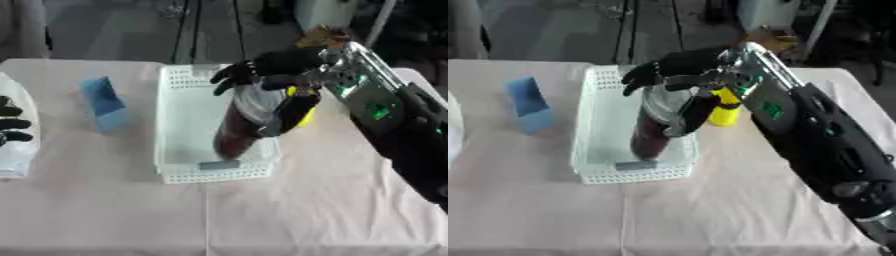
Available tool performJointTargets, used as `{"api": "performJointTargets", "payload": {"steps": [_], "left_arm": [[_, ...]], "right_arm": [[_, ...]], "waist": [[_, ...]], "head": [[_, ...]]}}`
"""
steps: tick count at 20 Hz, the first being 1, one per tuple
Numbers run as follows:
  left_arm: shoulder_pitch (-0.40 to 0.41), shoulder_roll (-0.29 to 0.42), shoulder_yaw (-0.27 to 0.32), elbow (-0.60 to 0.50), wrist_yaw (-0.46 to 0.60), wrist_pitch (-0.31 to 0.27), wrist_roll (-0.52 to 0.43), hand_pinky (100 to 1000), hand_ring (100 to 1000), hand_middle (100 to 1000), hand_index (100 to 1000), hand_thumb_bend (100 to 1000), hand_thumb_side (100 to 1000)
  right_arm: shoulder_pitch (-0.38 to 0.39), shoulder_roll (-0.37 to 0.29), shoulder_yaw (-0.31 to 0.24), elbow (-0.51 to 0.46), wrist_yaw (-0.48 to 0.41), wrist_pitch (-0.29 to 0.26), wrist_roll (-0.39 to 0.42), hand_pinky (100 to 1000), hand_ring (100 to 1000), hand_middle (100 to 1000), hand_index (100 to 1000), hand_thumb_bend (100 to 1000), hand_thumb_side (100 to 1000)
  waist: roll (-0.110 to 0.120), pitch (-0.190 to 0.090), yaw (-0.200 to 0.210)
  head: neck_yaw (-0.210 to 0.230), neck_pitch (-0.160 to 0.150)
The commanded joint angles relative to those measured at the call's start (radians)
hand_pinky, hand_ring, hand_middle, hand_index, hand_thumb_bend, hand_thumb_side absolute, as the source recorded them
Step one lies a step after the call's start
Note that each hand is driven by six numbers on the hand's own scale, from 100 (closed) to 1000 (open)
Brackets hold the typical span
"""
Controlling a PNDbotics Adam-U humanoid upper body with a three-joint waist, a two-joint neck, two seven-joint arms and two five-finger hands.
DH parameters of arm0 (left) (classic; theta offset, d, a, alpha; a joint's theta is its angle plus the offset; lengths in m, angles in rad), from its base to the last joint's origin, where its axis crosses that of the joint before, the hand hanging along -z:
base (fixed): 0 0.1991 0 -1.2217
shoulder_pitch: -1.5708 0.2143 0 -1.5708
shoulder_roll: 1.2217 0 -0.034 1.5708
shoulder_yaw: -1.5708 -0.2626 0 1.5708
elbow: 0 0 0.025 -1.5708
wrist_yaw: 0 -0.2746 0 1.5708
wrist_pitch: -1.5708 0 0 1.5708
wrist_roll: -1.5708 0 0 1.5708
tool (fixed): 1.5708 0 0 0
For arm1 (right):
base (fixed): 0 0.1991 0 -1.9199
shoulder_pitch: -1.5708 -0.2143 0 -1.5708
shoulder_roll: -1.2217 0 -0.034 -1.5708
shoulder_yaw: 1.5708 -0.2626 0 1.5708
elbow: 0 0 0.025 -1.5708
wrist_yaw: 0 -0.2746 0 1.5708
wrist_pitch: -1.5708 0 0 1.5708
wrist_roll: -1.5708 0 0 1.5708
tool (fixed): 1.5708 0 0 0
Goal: Pick up objects on the table and place them in the box.
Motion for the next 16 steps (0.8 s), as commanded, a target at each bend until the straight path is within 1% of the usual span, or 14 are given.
{"api": "performJointTargets", "payload": {"steps": [1,10,15,16], "left_arm": [[-0.004,0.024,0.003,-0.01,0.003,0.0,-0.004,594,639,648,808,245,974],[-0.003,0.024,0.005,-0.01,0.003,0.0,-0.004,594,638,647,807,245,974],[-0.003,0.024,0.005,-0.009,0.003,0.0,-0.001,594,637,646,807,245,974],[-0.002,0.024,0.005,-0.009,0.004,0.0,-0.001,593,637,645,806,245,974]], "right_arm": [[-0.015,-0.026,-0.009,-0.01,-0.012,-0.123,0.158,1000,1000,1000,991,514,860],[-0.017,-0.029,-0.015,-0.018,-0.014,-0.107,0.164,1000,1000,1000,992,502,851],[-0.02,-0.039,-0.037,-0.031,-0.005,-0.102,0.14,1000,1000,1000,991,490,833],[-0.02,-0.041,-0.046,-0.035,-0.001,-0.101,0.123,1000,1000,1000,982,471,792]], "waist": [[0.004,-0.013,0.0],[0.004,-0.013,0.0],[0.005,-0.014,-0.004],[0.005,-0.014,-0.005]], "head": [[0.001,-0.001],[0.002,-0.001],[0.004,-0.004],[0.005,-0.003]]}}
